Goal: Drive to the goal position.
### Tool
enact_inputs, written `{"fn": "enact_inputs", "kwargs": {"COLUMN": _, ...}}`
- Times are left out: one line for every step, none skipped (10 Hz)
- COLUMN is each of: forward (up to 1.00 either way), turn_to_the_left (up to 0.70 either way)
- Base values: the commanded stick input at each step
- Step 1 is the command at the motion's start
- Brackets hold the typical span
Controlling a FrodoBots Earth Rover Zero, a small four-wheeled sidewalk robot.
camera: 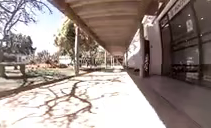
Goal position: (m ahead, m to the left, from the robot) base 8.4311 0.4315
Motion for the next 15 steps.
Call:
{"fn": "enact_inputs", "kwargs": {"forward": 0.70, "turn_to_the_left": 0.00}}
{"fn": "enact_inputs", "kwargs": {"forward": 0.70, "turn_to_the_left": 0.00}}
{"fn": "enact_inputs", "kwargs": {"forward": 0.70, "turn_to_the_left": 0.00}}
{"fn": "enact_inputs", "kwargs": {"forward": 0.70, "turn_to_the_left": 0.00}}
{"fn": "enact_inputs", "kwargs": {"forward": 0.70, "turn_to_the_left": 0.00}}
{"fn": "enact_inputs", "kwargs": {"forward": 0.70, "turn_to_the_left": 0.00}}
{"fn": "enact_inputs", "kwargs": {"forward": 0.70, "turn_to_the_left": 0.00}}
{"fn": "enact_inputs", "kwargs": {"forward": 0.70, "turn_to_the_left": -0.10}}
{"fn": "enact_inputs", "kwargs": {"forward": 0.70, "turn_to_the_left": -0.27}}
{"fn": "enact_inputs", "kwargs": {"forward": 0.70, "turn_to_the_left": -0.33}}
{"fn": "enact_inputs", "kwargs": {"forward": 0.70, "turn_to_the_left": -0.29}}
{"fn": "enact_inputs", "kwargs": {"forward": 0.70, "turn_to_the_left": 0.00}}
{"fn": "enact_inputs", "kwargs": {"forward": 0.70, "turn_to_the_left": 0.00}}
{"fn": "enact_inputs", "kwargs": {"forward": 0.70, "turn_to_the_left": -0.06}}
{"fn": "enact_inputs", "kwargs": {"forward": 0.70, "turn_to_the_left": -0.20}}
